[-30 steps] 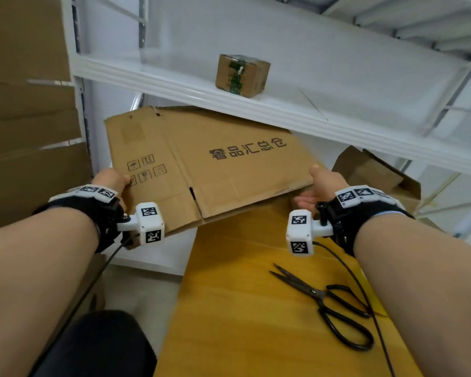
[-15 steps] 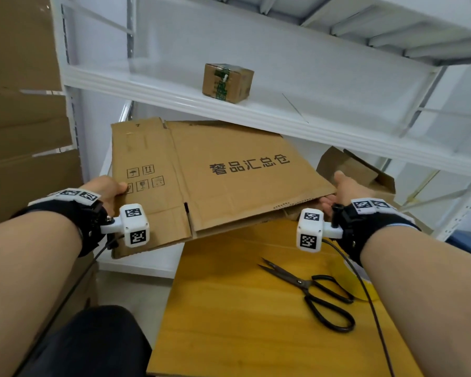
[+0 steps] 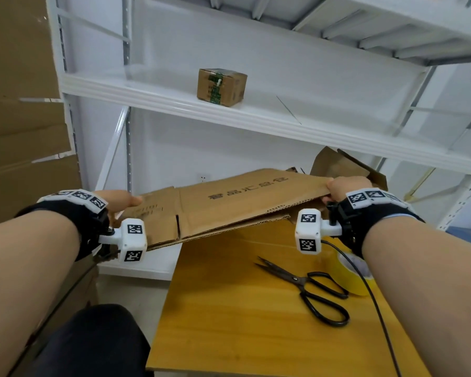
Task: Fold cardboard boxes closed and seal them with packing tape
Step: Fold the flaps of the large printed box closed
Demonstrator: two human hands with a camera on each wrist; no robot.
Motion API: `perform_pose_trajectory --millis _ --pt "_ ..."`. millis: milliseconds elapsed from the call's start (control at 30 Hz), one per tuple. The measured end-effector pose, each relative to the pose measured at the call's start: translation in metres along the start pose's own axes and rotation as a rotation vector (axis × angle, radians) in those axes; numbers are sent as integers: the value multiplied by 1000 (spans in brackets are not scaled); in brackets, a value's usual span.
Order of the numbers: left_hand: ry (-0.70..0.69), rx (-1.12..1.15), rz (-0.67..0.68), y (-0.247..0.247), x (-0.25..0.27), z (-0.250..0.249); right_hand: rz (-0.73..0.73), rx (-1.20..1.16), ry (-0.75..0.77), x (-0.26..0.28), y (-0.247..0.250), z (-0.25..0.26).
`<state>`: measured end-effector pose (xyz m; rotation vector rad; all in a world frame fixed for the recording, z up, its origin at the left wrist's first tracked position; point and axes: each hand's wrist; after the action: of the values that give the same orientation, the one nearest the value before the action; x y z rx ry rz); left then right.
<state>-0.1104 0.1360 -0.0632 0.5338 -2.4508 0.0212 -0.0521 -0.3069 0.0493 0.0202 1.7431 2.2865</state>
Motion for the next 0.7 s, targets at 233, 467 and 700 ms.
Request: perform_pose_trajectory --millis 233,467,700 --pt "-43 -349 98 -28 48 -10 -42 328 163 3 0 13" --pt "-445 -866 407 -122 121 -38 -49 448 267 14 11 38" --pt "-789 -1354 162 -165 139 -34 36 -460 98 15 10 46"
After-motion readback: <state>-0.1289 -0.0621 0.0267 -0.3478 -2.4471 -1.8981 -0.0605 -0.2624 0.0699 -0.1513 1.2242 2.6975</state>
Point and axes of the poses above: each hand's wrist, its own x-axis away from the middle knuckle, its own y-axis out of the back of the hand, z = x × y, and after that the axes turned 12 degrees about x, right-handed
